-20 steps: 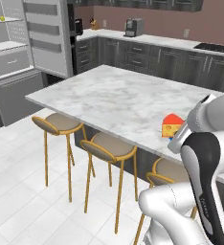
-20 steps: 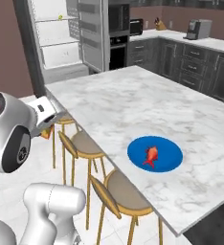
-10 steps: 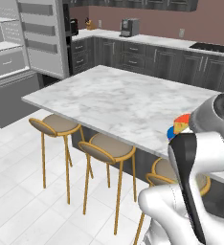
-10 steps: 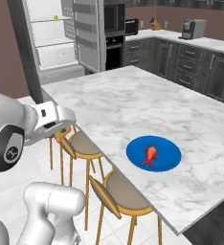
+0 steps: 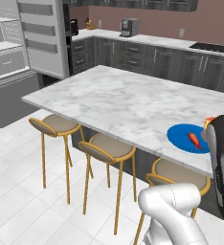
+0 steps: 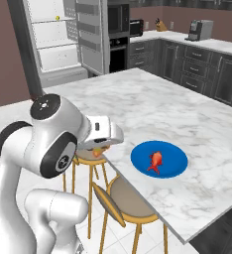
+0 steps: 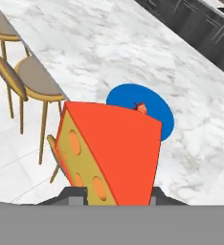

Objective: Take the cheese, fish, and corn from the fridge and place them on the plate on the dining counter to create an appetizer plate.

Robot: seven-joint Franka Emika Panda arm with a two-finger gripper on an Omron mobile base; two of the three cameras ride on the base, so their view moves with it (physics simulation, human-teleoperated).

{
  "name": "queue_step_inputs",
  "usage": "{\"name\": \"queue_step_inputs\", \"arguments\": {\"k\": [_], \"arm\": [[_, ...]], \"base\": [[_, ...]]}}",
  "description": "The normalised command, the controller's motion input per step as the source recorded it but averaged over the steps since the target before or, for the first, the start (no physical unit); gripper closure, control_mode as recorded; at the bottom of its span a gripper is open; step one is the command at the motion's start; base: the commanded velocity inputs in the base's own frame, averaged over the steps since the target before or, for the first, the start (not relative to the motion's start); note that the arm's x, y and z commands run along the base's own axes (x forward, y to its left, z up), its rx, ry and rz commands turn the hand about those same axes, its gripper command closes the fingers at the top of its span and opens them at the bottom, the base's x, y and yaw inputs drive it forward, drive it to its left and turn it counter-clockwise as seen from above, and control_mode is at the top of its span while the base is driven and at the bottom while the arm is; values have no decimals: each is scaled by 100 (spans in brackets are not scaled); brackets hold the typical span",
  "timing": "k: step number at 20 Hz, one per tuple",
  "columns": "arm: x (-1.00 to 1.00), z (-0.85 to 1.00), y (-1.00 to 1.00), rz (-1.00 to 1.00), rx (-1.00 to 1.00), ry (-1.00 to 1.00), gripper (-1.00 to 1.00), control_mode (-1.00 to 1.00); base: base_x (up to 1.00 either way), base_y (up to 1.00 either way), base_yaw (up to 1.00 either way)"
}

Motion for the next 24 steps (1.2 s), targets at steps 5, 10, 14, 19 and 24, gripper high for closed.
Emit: {"name": "queue_step_inputs", "arguments": {"k": [5, 10, 14, 19, 24], "arm": [[12, -15, -69, 0, 25, 14, 100, -100], [32, -36, -23, -8, 3, 4, 100, -100], [28, -57, -10, -25, -9, 0, 100, -100], [27, -54, -29, -31, -11, 0, 100, -100], [12, -16, -47, -33, -2, 2, 100, -100]], "base": [[0, 0, 0], [0, 0, 0], [0, 0, 0], [0, 0, 0], [0, 0, 0]]}}
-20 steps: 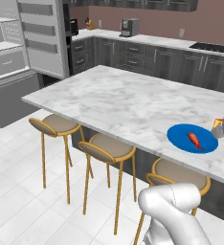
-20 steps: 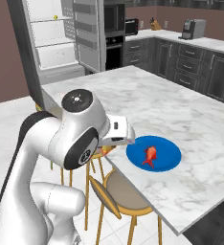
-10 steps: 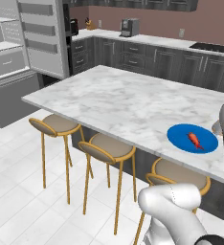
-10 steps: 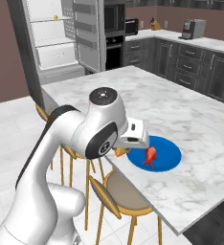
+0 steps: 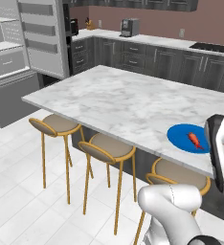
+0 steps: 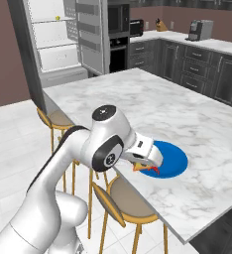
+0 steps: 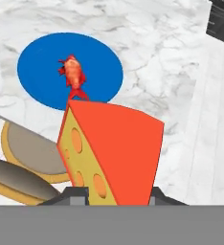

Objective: Take the cheese, fish, and corn from the fridge and place them on the plate on the dining counter to create an appetizer plate.

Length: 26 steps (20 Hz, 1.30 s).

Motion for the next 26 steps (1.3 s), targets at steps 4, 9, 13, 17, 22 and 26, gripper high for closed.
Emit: {"name": "queue_step_inputs", "arguments": {"k": [4, 9, 13, 17, 22, 26], "arm": [[14, 0, -41, -25, 0, 2, 100, -100], [28, -4, -19, -16, 0, 0, 100, -100], [38, -21, 0, -8, 1, 0, 100, -100], [28, -29, 0, -3, 4, 0, 100, -100], [24, -30, -9, -1, 3, 0, 100, -100], [26, -30, -18, -1, 2, 0, 100, -100]], "base": [[0, 0, 0], [0, 0, 0], [0, 0, 0], [0, 0, 0], [0, 0, 0], [0, 0, 0]]}}
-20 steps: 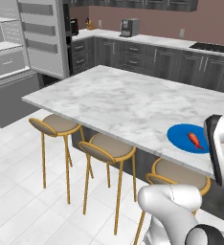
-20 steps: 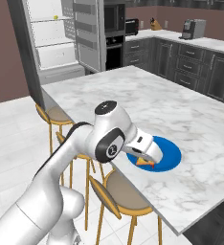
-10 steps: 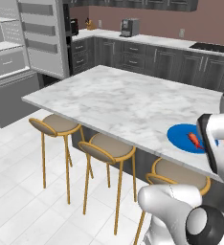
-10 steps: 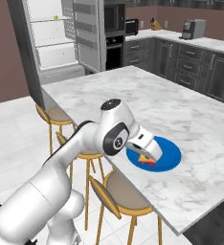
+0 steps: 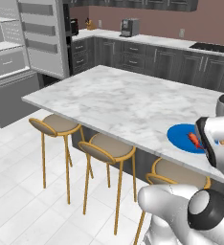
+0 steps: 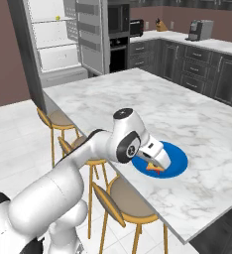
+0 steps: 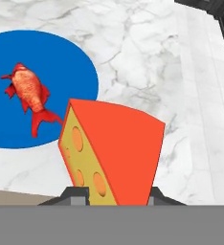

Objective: Take the cheese, fish, and corn from the fridge and place them on the plate on the dining counter to create an appetizer plate.

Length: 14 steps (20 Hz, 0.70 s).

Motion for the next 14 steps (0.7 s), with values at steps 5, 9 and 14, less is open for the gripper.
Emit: {"name": "queue_step_inputs", "arguments": {"k": [5, 9, 14], "arm": [[36, -27, -13, 0, 2, 0, 100, -100], [49, -22, -8, 0, 2, 0, 100, -100], [48, -26, -16, 0, 2, 0, 100, -100]], "base": [[0, 0, 0], [0, 0, 0], [0, 0, 0]]}}
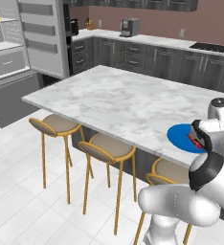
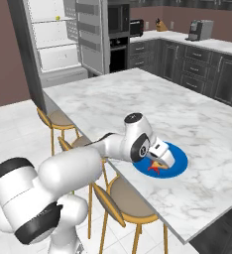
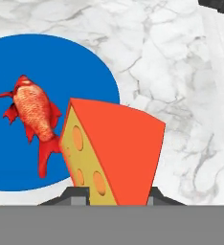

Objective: Take the cheese, fish, and corn from the fridge and place them on the plate on the dining counter to create an appetizer plate.

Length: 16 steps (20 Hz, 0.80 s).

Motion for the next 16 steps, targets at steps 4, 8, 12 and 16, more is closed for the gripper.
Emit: {"name": "queue_step_inputs", "arguments": {"k": [4, 8, 12, 16], "arm": [[46, -23, -22, 0, 2, 0, 100, -100], [48, -22, -22, 0, 2, 0, 100, -100], [51, -31, -11, 0, 1, 0, 100, -100], [44, -42, -9, 0, 0, 0, 100, -100]], "base": [[0, 0, 0], [0, 0, 0], [0, 0, 0], [0, 0, 0]]}}
